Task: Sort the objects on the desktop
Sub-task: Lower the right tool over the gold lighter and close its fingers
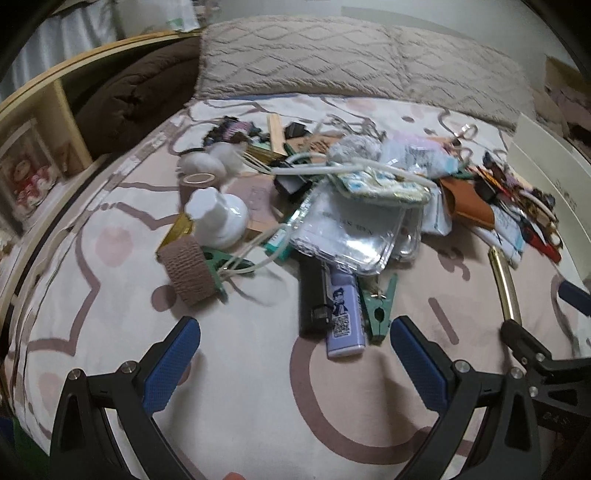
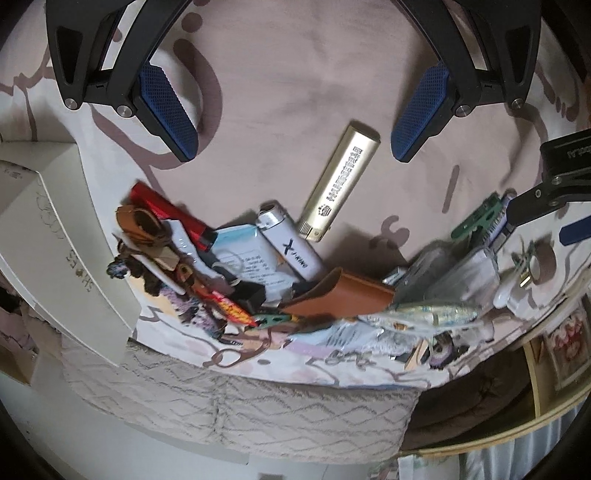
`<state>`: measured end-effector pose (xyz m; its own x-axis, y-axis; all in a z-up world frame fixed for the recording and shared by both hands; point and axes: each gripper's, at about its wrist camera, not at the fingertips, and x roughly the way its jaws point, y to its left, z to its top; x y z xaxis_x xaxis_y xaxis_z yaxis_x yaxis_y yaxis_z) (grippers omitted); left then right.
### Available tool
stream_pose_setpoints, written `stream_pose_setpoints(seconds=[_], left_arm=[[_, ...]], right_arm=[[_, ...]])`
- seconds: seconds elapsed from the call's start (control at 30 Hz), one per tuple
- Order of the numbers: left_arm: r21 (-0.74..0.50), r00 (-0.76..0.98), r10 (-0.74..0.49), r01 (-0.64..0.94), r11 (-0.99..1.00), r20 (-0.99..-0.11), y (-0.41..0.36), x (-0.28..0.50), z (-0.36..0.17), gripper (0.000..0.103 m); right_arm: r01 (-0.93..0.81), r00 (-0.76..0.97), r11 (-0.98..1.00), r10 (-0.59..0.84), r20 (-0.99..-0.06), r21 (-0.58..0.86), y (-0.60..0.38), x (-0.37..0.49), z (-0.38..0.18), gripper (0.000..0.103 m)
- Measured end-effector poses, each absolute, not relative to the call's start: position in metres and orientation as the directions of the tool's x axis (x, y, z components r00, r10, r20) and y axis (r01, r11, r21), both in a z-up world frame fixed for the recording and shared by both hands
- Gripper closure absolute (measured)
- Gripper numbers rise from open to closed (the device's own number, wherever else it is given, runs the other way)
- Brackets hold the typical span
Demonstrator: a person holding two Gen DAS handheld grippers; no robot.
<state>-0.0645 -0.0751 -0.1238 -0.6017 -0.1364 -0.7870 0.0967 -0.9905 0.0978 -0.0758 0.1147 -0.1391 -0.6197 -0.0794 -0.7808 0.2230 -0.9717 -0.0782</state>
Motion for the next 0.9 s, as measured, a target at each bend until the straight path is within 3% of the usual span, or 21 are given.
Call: stream_pose_setpoints(seconds=[0.33,0.9], left_arm=[[0.089,-0.546,-0.104,0.054,-0.995,-0.831,-0.079,-0.065,-0.142,0.000],[0.041,-0.581,-0.109,0.129,-0.991,-0.807,-0.085,-0.057,-0.149,0.000]], right_arm=[[0.233,-0.563,-0.972,-0.119,-0.818,-0.019,0.120,-0.084,-0.152,0.000],[0.226,-0.599,-0.974,-0.143,-0.788,0.005,0.125,-0.076,-0.158,0.000]])
